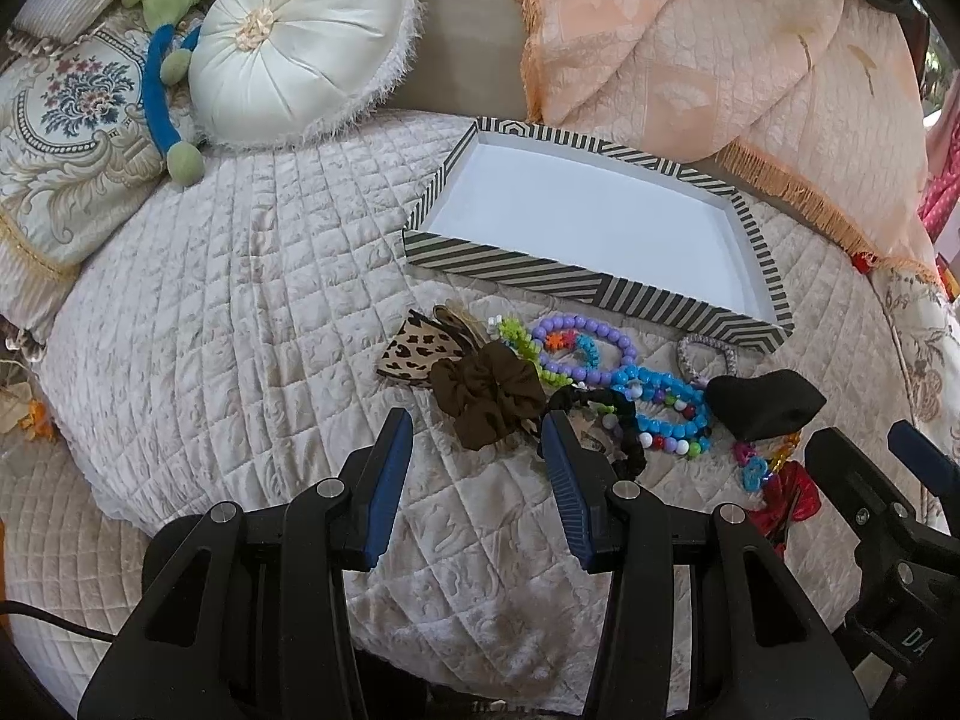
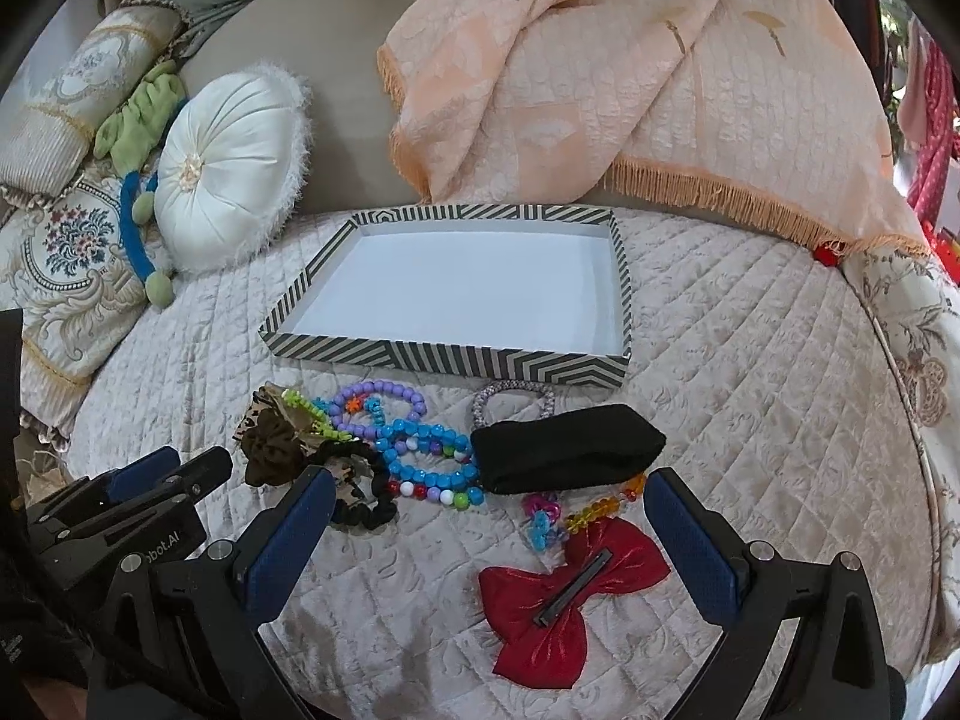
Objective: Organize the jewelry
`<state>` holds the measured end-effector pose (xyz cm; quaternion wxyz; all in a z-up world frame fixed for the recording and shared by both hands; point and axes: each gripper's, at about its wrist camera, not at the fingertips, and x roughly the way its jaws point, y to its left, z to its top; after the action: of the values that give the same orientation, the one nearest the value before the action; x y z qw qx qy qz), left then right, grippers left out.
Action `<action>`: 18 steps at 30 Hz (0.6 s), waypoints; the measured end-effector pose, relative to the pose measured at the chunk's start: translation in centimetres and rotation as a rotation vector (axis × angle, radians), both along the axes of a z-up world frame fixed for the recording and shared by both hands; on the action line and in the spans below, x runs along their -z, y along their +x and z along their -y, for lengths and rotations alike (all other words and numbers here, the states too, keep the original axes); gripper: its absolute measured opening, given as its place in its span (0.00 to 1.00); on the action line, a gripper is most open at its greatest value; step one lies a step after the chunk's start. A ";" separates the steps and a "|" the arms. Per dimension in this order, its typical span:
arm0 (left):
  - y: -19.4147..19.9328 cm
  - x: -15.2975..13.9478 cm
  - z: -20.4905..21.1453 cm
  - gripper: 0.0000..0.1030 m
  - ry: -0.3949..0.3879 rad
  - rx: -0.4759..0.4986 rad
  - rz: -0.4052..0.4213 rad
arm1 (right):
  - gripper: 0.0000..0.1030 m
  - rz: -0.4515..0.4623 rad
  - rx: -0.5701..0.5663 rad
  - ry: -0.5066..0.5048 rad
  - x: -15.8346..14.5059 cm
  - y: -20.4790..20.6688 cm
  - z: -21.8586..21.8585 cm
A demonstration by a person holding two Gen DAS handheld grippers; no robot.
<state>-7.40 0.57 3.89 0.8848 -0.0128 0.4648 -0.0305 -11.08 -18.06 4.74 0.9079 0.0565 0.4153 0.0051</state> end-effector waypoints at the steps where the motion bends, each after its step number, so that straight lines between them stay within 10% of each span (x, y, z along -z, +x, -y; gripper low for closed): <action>1: 0.0 0.0 0.1 0.43 -0.002 0.001 -0.001 | 1.00 0.001 -0.001 -0.003 0.0 0.0 0.0; 18: -0.2 0.6 -0.1 0.43 -0.001 0.004 -0.008 | 1.00 -0.020 0.009 0.061 0.6 0.2 0.5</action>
<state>-7.56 0.64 3.34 0.8829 -0.0121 0.4683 -0.0325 -10.88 -18.60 4.11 0.9017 0.0859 0.4236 0.0131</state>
